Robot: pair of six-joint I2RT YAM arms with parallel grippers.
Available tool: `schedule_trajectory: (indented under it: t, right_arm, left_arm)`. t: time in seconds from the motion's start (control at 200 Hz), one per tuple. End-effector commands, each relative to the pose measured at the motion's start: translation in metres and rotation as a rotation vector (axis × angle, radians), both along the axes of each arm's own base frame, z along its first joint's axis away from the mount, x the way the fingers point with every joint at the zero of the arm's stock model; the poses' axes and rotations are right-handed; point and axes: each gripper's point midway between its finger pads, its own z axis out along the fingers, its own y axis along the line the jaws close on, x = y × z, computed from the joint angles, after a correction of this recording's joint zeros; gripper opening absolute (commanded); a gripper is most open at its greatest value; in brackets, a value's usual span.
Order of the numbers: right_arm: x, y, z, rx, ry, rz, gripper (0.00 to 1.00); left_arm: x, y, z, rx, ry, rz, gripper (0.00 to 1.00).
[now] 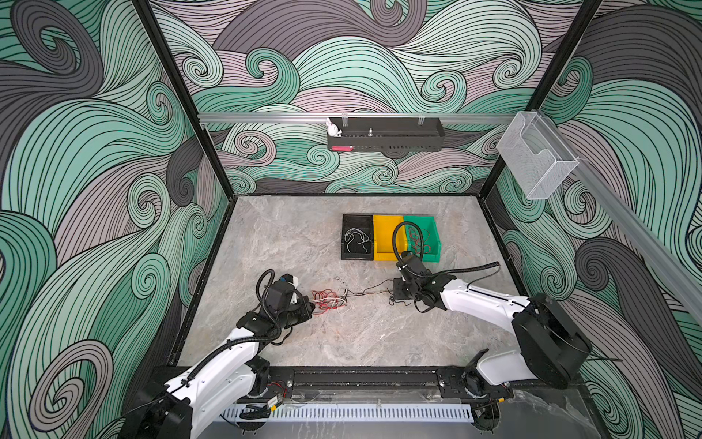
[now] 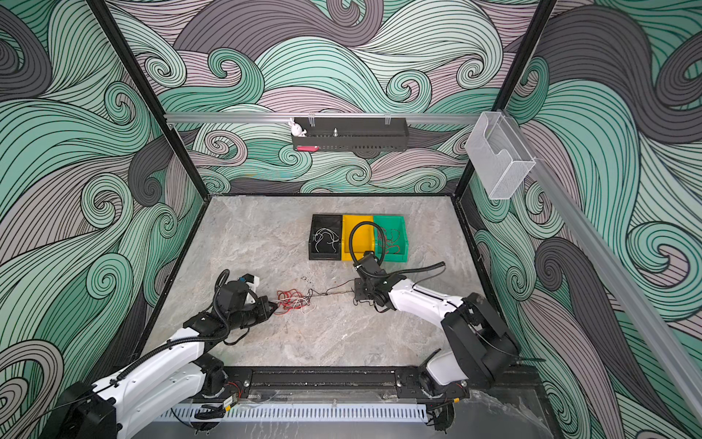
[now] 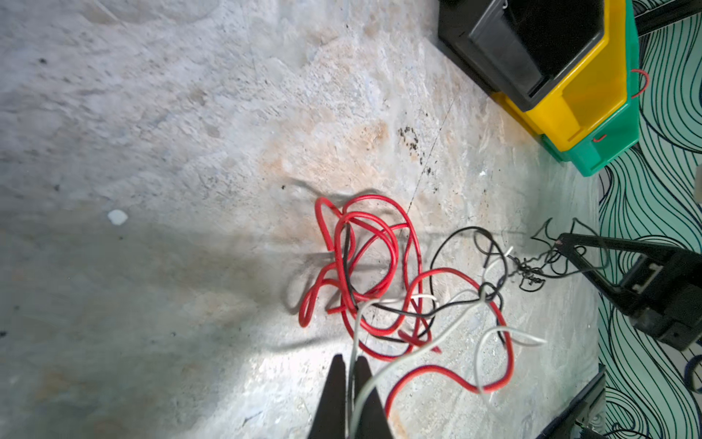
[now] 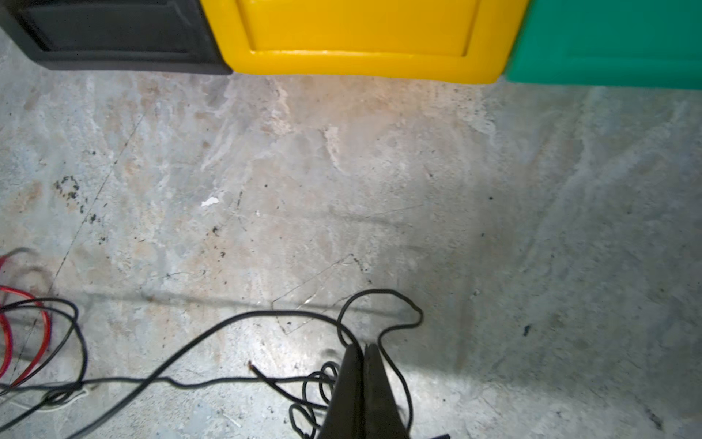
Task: Untangle the cables
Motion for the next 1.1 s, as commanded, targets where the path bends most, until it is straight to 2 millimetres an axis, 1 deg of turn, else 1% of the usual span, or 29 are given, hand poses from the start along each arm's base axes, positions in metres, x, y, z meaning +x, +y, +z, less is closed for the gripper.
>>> schedule_trajectory:
  t: [0.0,0.1,0.18,0.285,0.395,0.42,0.475,0.555,0.625,0.696,0.761,0.896,1.011,1.096]
  right_arm:
    - [-0.006,-0.005,0.002,0.011,0.014,0.001,0.05]
    - [-0.009,0.006,0.002,0.049,0.034,0.042,0.07]
    - [-0.013,0.015,-0.002,0.071,0.048,0.064,0.07]
    - [-0.016,0.022,-0.006,0.069,0.055,0.084,0.08]
    - [-0.02,0.035,-0.006,0.095,0.057,0.129,0.11]
    - [-0.021,0.038,-0.006,0.098,0.057,0.139,0.12]
    - [-0.022,0.043,-0.004,0.098,0.052,0.159,0.2]
    - [-0.024,0.05,-0.003,0.098,0.049,0.189,0.28]
    - [-0.025,0.052,-0.001,0.1,0.041,0.2,0.37]
    - [-0.025,0.051,0.003,0.098,0.026,0.209,0.45]
    - [-0.025,0.047,0.005,0.076,0.014,0.214,0.53]
    - [-0.025,0.036,0.011,0.03,-0.013,0.213,0.65]
    - [-0.025,0.033,0.014,0.026,-0.027,0.212,0.68]
    - [-0.024,0.029,0.012,0.003,-0.028,0.203,0.68]
  left_arm:
    - [-0.005,0.01,-0.009,0.036,0.032,0.041,0.01]
    - [-0.003,0.007,-0.008,0.022,0.027,0.035,0.01]
    - [-0.003,0.006,-0.008,0.022,0.03,0.033,0.01]
    - [-0.003,0.005,-0.008,0.022,0.034,0.031,0.01]
    - [-0.003,0.005,-0.006,0.015,0.027,0.028,0.05]
    - [-0.003,0.004,-0.005,0.013,0.025,0.027,0.06]
    - [-0.003,0.003,-0.003,0.004,0.02,0.022,0.1]
    - [-0.002,-0.001,0.001,-0.015,0.008,0.004,0.15]
    - [-0.002,-0.004,0.006,-0.026,-0.002,-0.01,0.24]
    - [-0.003,-0.004,0.009,-0.027,-0.007,-0.018,0.32]
    - [-0.003,-0.005,0.013,-0.027,-0.013,-0.023,0.36]
    - [-0.003,-0.005,0.02,-0.034,-0.031,-0.024,0.45]
    - [-0.004,-0.004,0.024,-0.034,-0.039,-0.023,0.51]
    - [-0.004,-0.004,0.027,-0.035,-0.041,-0.029,0.55]
